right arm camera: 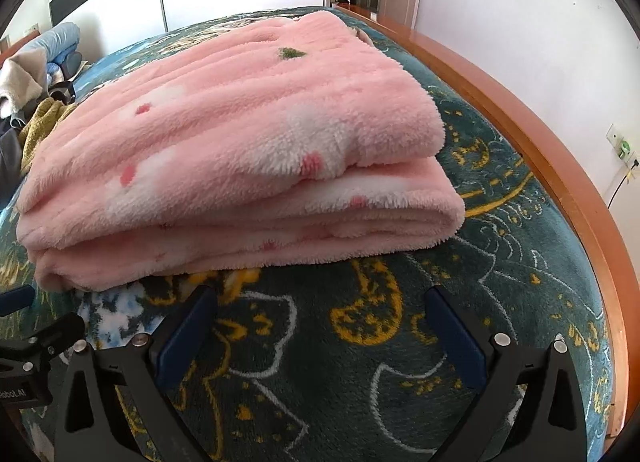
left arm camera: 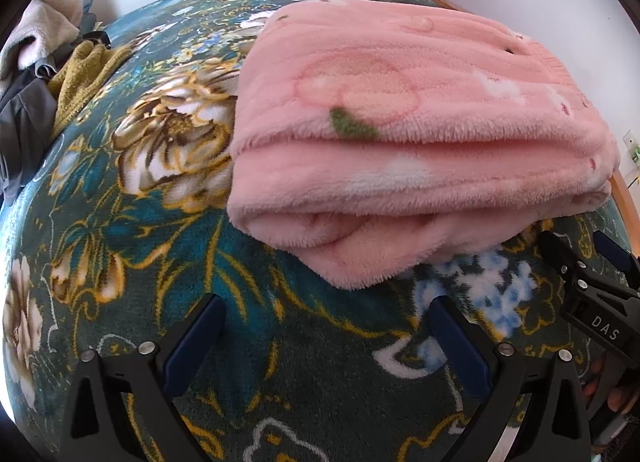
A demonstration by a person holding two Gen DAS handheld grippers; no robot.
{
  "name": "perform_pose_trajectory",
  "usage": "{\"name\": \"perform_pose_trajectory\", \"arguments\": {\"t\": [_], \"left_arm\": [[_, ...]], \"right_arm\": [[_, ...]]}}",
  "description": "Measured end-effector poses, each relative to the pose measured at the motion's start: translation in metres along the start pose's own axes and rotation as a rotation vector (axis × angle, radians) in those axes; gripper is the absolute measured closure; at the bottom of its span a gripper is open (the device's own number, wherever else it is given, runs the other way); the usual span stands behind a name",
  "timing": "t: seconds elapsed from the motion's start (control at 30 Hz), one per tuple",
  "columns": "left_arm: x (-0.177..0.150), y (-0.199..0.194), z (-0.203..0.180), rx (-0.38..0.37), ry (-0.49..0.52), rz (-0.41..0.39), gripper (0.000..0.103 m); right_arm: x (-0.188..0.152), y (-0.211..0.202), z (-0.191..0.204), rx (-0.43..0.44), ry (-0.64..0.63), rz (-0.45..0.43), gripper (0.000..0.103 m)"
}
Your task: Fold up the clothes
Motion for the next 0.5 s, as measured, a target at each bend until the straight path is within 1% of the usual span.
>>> {"name": "perform_pose_trajectory", "arguments": {"t": [0.07, 0.1, 0.2, 0.5], "left_arm": [[0.008, 0.007, -0.003, 0.004, 0.0, 0.001, 0.0], [0.009, 0.008, -0.004, 0.008, 0.002, -0.001, 0.0], [0.003, 0.007, -0.007, 0.018, 0.01, -0.01, 0.0], [-0.004, 0.001, -0.014, 0.004, 0.015, -0.024, 0.0]], "right_arm": [[-0.001, -0.001, 0.002, -0.009, 0.001, -0.007, 0.0], [-0.007, -0.001, 0.011, -0.012, 0.0, -0.01, 0.0], [-0.01, -0.004, 0.016, -0.017, -0.002, -0.016, 0.0], [-0.012, -0.012, 0.025, -0.02, -0.002, -0.022, 0.0]]}}
Point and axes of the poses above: each gripper's, at about its wrist camera, not at the fingertips, and y roughly the way its jaws point, z to its left, x to its top, the point moved 1 cm from there along y, roughly the way its jaws point, and after that the axes turned 11 degrees about -x, right-handed, at the moved point
